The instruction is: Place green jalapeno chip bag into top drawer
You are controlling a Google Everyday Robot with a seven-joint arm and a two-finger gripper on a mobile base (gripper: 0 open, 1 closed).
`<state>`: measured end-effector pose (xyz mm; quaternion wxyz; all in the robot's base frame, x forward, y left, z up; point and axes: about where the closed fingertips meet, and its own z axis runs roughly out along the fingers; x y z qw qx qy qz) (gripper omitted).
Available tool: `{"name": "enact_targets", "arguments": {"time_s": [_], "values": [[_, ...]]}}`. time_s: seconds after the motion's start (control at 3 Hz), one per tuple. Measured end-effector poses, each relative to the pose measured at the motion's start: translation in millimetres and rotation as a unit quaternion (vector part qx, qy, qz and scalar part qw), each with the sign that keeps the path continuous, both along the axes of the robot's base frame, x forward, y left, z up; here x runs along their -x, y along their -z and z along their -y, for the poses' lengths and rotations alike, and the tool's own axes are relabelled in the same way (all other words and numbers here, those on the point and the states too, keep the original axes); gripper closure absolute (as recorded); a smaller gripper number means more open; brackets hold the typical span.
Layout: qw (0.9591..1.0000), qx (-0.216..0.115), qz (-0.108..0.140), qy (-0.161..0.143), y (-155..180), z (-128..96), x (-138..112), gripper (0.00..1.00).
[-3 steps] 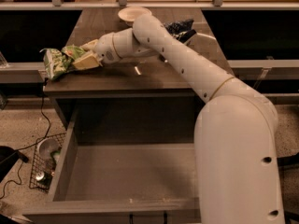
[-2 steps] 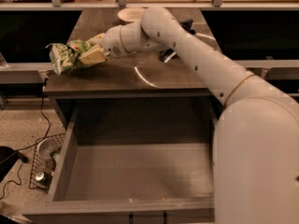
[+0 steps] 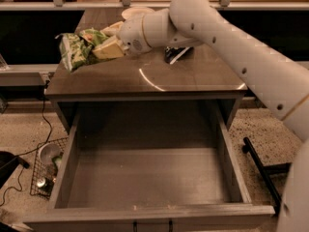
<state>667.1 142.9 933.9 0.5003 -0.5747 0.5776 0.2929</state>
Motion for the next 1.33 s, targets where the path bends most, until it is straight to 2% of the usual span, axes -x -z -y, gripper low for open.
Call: {"name": "enact_targets", "arguments": {"time_s": [0.33,0.67,1.0,1.33], "values": [[0.9996,-0.012,0.009,0.026,-3,32,46,1.0],[0.9987,-0.015,0.002,0.049,12,55,81,1.0],[0.9974,-0.009,-0.013,0.071,32,76,115,1.0],[0.9921,0.007,-0.054,0.113,77,107,145,1.0]]}}
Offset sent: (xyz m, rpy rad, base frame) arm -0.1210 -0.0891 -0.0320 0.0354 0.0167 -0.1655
